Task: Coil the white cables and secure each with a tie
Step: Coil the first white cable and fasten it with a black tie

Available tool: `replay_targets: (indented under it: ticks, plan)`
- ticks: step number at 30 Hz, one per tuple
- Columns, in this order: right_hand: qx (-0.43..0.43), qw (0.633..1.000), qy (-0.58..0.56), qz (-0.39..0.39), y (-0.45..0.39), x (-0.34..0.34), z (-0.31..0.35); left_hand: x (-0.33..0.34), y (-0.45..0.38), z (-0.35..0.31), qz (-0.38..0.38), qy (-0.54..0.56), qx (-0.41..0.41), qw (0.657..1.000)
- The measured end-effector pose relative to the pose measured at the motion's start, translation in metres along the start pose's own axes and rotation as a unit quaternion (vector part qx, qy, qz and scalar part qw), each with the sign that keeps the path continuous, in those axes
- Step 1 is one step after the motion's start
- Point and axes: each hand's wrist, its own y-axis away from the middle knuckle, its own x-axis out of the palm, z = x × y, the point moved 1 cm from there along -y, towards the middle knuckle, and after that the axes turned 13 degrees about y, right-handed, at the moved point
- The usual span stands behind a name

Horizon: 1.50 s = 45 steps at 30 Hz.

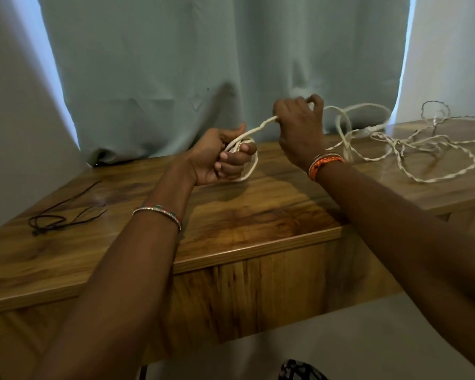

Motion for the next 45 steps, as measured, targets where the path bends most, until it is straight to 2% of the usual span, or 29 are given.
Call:
replay_targets:
  ticks: [2, 5, 9, 14, 19, 23, 28, 30, 34, 37, 40, 45]
  plan:
    - [0.050, 0.992, -0.069, 0.089, 0.003, 0.009, -0.009, 0.004, 0.000, -0.002, 0.030, 0.016, 0.009, 0.999]
    - [0.039, 0.969, -0.124, 0.211, 0.011, 0.022, -0.001, 0.009, -0.004, -0.003, 0.055, 0.039, 0.031, 0.997]
    - [0.009, 0.942, -0.147, 0.301, 0.016, 0.024, 0.027, 0.006, -0.003, -0.010, 0.065, 0.104, 0.138, 0.983]
    - [-0.072, 0.922, -0.109, 0.364, 0.030, 0.007, 0.047, -0.006, -0.003, -0.016, -0.029, 0.194, 0.266, 0.944]
    - [-0.173, 0.928, -0.072, 0.321, 0.034, -0.024, 0.067, -0.017, -0.007, -0.018, -0.111, 0.260, 0.348, 0.894]
    - [-0.245, 0.928, -0.089, 0.267, 0.038, -0.048, 0.085, -0.023, -0.012, -0.014, -0.196, 0.199, 0.359, 0.890]
    - [-0.281, 0.938, -0.077, 0.188, 0.042, -0.067, 0.087, -0.029, -0.007, -0.012, -0.284, 0.151, 0.351, 0.879]
    - [-0.276, 0.941, -0.094, 0.172, 0.043, -0.068, 0.087, -0.027, -0.007, -0.009, -0.303, 0.106, 0.327, 0.889]
    - [-0.256, 0.940, -0.170, 0.148, 0.036, -0.072, 0.079, -0.020, -0.014, -0.001, -0.355, -0.075, 0.281, 0.888]
    - [-0.204, 0.949, -0.199, 0.132, 0.021, -0.073, 0.063, -0.012, -0.016, 0.003, -0.332, -0.120, 0.269, 0.896]
    - [-0.132, 0.963, -0.196, 0.128, 0.006, -0.066, 0.043, -0.001, -0.015, 0.005, -0.267, -0.079, 0.224, 0.934]
    - [-0.207, 0.973, -0.038, 0.095, 0.002, -0.046, 0.027, 0.005, -0.016, 0.009, -0.216, -0.059, 0.136, 0.965]
